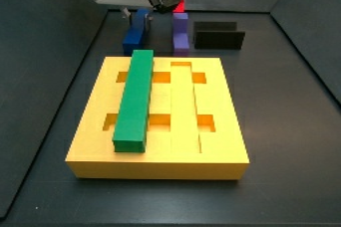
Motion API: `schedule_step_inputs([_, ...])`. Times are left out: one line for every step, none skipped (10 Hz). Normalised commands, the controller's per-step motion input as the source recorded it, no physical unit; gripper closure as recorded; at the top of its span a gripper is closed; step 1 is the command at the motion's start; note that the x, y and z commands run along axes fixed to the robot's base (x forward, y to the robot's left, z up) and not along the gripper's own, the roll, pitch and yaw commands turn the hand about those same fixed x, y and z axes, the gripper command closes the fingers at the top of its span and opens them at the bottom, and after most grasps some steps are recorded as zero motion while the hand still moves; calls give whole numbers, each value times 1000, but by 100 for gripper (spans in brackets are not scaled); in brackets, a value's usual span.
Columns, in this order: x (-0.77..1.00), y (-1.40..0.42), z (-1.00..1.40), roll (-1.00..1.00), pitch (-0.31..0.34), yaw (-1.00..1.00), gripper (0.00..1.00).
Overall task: Pick up the blue object. Move up. Move to above the board. Insert the blue object.
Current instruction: Pick up the blue object.
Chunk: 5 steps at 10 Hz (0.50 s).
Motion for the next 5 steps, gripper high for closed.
schedule_step_inputs([0,0,0,0,0,0,100])
schedule_step_inputs([0,0,0,0,0,0,100])
schedule_step_inputs([0,0,0,0,0,0,100])
schedule_step_inputs([0,0,0,0,0,0,100])
schedule_step_inputs([0,0,0,0,0,0,100])
